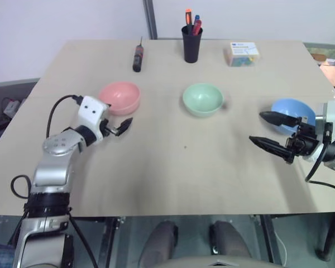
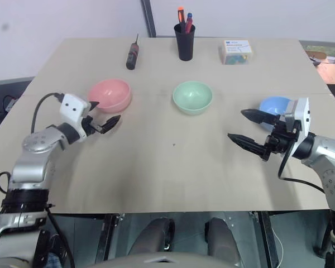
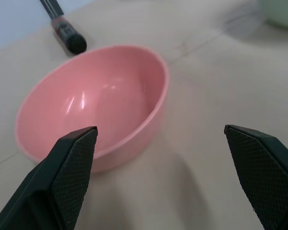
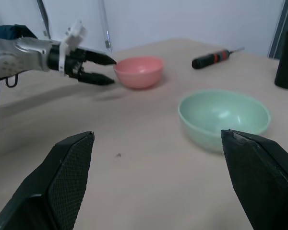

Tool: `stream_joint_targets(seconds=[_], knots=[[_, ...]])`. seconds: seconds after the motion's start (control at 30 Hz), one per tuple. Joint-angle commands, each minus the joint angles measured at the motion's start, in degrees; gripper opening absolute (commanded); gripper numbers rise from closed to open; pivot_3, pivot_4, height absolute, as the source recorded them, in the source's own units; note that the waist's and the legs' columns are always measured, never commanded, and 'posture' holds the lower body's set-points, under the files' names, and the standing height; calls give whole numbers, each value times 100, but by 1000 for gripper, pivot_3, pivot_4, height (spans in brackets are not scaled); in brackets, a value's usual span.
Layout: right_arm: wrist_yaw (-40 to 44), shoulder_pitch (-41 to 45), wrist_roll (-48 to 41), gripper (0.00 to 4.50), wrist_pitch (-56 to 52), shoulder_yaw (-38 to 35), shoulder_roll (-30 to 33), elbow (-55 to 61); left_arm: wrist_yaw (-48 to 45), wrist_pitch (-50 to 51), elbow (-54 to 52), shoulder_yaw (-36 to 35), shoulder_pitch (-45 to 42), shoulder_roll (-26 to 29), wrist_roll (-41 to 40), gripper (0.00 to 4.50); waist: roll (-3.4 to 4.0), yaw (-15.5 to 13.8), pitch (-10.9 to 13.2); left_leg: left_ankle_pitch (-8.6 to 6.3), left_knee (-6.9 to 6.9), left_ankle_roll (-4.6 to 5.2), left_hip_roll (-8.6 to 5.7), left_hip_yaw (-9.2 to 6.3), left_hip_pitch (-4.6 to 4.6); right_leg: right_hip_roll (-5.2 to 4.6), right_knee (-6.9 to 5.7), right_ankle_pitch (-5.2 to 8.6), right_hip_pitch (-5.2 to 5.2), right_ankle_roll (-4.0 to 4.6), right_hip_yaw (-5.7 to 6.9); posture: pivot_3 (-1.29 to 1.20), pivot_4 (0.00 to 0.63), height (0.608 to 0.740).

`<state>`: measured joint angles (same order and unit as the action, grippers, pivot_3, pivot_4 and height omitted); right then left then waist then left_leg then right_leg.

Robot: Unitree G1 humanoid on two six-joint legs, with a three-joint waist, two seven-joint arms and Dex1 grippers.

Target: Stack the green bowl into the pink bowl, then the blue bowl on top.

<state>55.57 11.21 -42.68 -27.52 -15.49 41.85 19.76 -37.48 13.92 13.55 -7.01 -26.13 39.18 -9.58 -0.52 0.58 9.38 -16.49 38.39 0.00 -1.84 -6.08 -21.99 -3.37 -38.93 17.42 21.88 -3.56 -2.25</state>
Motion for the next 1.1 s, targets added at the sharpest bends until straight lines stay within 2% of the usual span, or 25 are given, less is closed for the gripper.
stream_joint_targets(seconds=[0.03, 0.4, 0.43, 0.47, 0.5, 0.57, 0.63, 0.7, 0.77, 0.8, 0.83, 1.0, 1.1], knots=[[-204, 141, 69, 4444, 202, -11, -124, 231, -226, -628, 718, 277, -517, 146, 379, 4500, -1, 8, 1, 0, 0, -1, -2, -2, -1, -2, 0, 0, 0, 0, 2, 0, 150, 740], [-481, -74, 298, 4444, 470, 16, -302, 458, -966, -1728, 2818, 1133, -1843, 118, 1189, 4500, -2, 33, 2, 2, 1, -2, -7, 0, -19, 2, -5, 0, 21, 0, 3, 0, 150, 740], [-498, -77, 313, 4500, 488, 22, -307, 459, -1071, -1843, 2964, 1177, -1932, 122, 1226, 3974, -2, 36, 2, 2, 1, -2, -7, 1, -20, 2, -7, 0, 23, 0, 2, 0, 150, 740], [-503, -86, 325, 4500, 508, 17, -306, 460, -1167, -1927, 3086, 1210, -2025, 117, 1253, 3699, -2, 41, 2, 2, 2, -2, -8, 1, -22, 3, -7, 0, 25, 0, 2, 0, 150, 740], [-511, -86, 333, 4500, 516, 15, -307, 462, -1254, -1972, 3193, 1224, -2113, 110, 1257, 3140, -2, 43, 2, 2, 2, -2, -8, 2, -21, 3, -8, 0, 25, 0, 2, 0, 150, 740], [-515, -93, 336, 4500, 539, -15, -298, 452, -1355, -1845, 3361, 1267, -2278, 80, 1297, 2662, -4, 49, 2, 2, 3, -2, -8, 1, -23, 5, -8, 0, 26, 0, 2, 0, 150, 740], [-523, -87, 352, 4500, 565, -40, -282, 419, -1389, -1832, 3534, 1320, -2426, 50, 1378, 1811, -4, 52, 2, 2, 5, -2, -9, 0, -25, 6, -11, 0, 29, 0, 3, 0, 150, 740], [-530, -84, 380, 4500, 595, -55, -278, 382, -1406, -1866, 3654, 1353, -2536, 24, 1426, 1285, -3, 56, 2, 2, 6, -2, -8, 0, -27, 7, -11, 0, 30, 0, 3, 0, 150, 740], [-541, -90, 377, 4500, 606, -73, -281, 380, -1463, -1846, 3690, 1344, -2605, -6, 1405, 383, -4, 59, 2, 2, 9, -1, -9, 0, -29, 7, -13, 0, 31, 0, 3, 0, 150, 740], [-546, -93, 371, 4500, 607, -81, -283, 386, -1495, -1865, 3681, 1354, -2626, -12, 1413, 155, -3, 60, 2, 2, 10, -2, -9, 0, -30, 7, -14, 0, 32, 0, 3, 0, 150, 740], [-556, -85, 373, 4500, 611, -77, -288, 383, -1522, -1877, 3678, 1356, -2647, -20, 1411, 30, -3, 60, 2, 2, 14, -2, -8, -4, -33, 8, -17, 0, 34, 0, 5, 0, 150, 740], [-587, -26, 399, 4500, 666, -89, -272, 310, -1870, -1323, 3312, 1259, -2635, -191, 1146, 30, -3, 58, 2, 2, 23, -2, -9, -7, -38, 8, -24, 0, 36, 0, 8, 0, 150, 740], [-618, 16, 323, 4500, 595, -137, -223, 340, -2130, -1079, 2334, 1268, -2257, -336, 878, 30, -3, 50, 2, 2, 30, -2, -8, -9, -42, 7, -27, 0, 37, 0, 8, 0, 150, 740]])
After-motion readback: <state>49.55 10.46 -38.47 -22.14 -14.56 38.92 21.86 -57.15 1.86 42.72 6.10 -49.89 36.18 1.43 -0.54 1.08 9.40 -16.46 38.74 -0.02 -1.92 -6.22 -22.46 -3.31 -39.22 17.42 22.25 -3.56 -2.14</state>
